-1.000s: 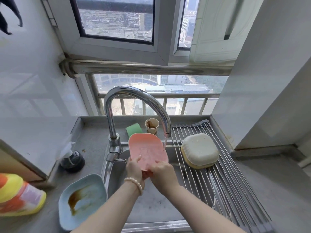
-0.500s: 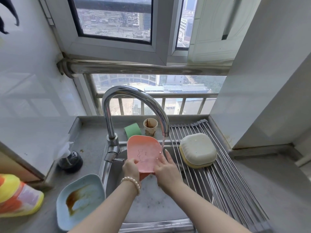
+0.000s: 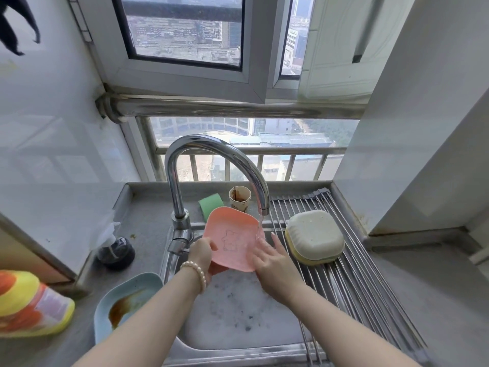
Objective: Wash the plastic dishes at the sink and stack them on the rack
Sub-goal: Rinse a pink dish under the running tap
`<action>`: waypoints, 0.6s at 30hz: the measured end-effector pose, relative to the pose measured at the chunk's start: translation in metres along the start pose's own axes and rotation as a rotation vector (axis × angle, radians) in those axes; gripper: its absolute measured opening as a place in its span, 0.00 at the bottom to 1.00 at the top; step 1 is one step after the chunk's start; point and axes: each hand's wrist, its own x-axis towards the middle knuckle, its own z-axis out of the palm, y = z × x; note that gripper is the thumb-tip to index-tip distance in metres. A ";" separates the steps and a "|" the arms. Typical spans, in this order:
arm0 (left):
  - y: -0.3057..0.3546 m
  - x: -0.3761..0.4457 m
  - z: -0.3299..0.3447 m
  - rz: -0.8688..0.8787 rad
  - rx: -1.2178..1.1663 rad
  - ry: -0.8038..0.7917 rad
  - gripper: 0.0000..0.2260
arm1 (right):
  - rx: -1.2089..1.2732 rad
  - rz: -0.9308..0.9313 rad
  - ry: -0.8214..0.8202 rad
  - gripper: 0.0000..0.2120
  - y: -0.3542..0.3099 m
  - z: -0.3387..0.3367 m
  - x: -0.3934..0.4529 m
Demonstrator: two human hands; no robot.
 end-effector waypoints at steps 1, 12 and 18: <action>0.000 -0.001 0.000 -0.017 -0.016 -0.034 0.09 | -0.036 0.037 -0.055 0.31 0.001 -0.001 0.002; -0.029 -0.013 0.020 0.125 -0.328 -0.065 0.13 | 0.278 0.060 0.122 0.15 -0.047 -0.018 0.022; -0.013 0.007 0.008 0.140 -0.058 0.084 0.05 | 0.511 0.070 0.125 0.08 -0.020 -0.009 0.007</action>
